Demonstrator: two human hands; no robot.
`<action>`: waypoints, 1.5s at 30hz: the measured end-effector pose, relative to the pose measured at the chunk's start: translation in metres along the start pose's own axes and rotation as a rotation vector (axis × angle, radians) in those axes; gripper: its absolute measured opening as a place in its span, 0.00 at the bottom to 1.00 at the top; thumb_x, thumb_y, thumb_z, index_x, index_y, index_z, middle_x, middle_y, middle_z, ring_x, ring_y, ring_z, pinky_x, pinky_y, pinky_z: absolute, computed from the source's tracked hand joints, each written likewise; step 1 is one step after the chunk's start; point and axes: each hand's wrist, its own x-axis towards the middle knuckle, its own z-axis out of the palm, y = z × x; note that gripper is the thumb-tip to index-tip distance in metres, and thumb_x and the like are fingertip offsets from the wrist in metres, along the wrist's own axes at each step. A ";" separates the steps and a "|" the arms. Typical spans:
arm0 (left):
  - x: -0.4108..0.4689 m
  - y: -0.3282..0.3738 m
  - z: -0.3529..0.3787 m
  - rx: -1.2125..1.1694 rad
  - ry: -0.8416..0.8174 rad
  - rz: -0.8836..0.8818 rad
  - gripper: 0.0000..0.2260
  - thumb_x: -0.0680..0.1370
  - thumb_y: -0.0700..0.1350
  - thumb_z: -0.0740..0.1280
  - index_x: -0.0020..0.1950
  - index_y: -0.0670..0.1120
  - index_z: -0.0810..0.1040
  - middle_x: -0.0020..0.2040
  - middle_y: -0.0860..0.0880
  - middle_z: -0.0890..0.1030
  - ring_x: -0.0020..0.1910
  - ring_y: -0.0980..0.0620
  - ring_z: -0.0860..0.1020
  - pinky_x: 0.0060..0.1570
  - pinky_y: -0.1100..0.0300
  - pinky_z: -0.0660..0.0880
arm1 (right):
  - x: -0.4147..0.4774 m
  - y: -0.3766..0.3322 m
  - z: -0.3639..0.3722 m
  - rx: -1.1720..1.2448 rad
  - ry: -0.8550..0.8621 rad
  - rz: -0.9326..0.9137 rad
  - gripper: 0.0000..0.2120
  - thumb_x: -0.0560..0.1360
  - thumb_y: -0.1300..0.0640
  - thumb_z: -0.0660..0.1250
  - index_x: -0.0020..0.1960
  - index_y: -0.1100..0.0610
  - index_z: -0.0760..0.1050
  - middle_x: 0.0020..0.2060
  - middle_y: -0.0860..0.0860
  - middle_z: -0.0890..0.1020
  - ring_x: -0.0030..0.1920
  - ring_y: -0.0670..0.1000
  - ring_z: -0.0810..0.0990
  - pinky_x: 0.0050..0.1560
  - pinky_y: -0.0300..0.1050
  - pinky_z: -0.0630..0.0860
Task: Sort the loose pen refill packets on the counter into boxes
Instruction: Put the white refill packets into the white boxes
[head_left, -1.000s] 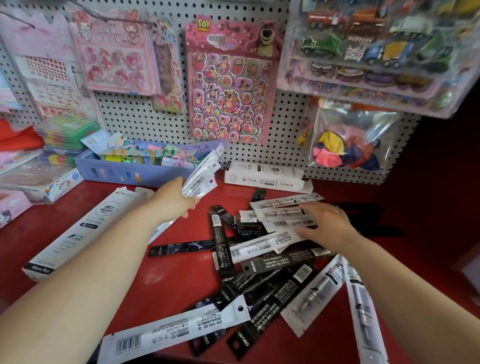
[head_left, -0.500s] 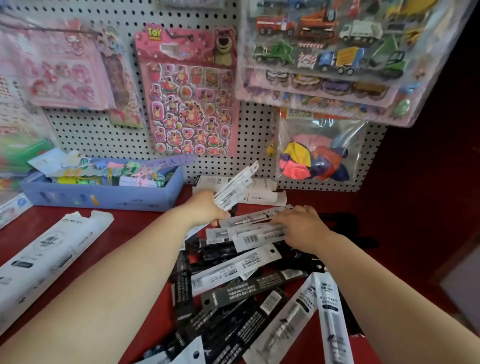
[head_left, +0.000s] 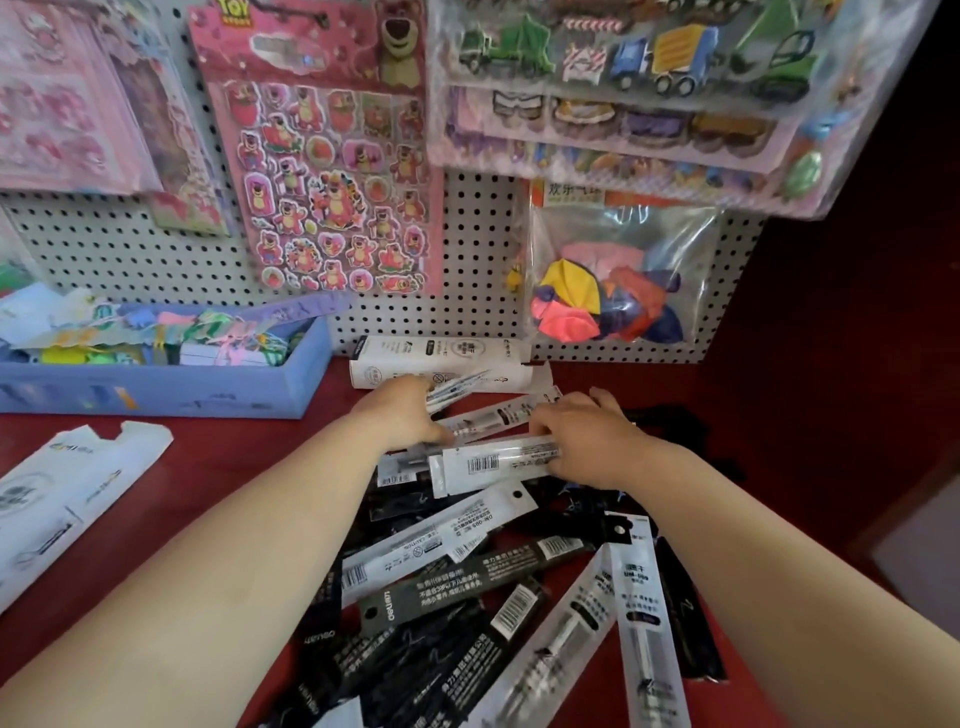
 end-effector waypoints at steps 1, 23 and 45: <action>0.000 -0.001 0.000 -0.008 -0.002 0.000 0.35 0.68 0.50 0.73 0.70 0.42 0.63 0.69 0.44 0.69 0.66 0.46 0.70 0.63 0.57 0.68 | -0.001 0.000 0.001 0.010 0.044 0.002 0.11 0.72 0.61 0.62 0.52 0.51 0.67 0.56 0.53 0.75 0.66 0.53 0.64 0.72 0.49 0.46; -0.065 -0.012 -0.038 0.085 -0.168 -0.053 0.26 0.71 0.44 0.70 0.66 0.38 0.67 0.61 0.43 0.73 0.53 0.47 0.72 0.52 0.59 0.70 | -0.061 -0.009 -0.020 -0.184 -0.282 -0.004 0.13 0.75 0.60 0.61 0.56 0.50 0.76 0.55 0.52 0.78 0.66 0.54 0.65 0.73 0.60 0.40; -0.117 -0.018 -0.039 -0.878 0.228 0.101 0.10 0.73 0.31 0.63 0.46 0.45 0.76 0.40 0.52 0.77 0.46 0.49 0.76 0.56 0.54 0.71 | -0.076 -0.061 0.025 0.321 0.157 0.713 0.47 0.68 0.31 0.59 0.73 0.61 0.49 0.71 0.59 0.61 0.71 0.61 0.61 0.68 0.54 0.59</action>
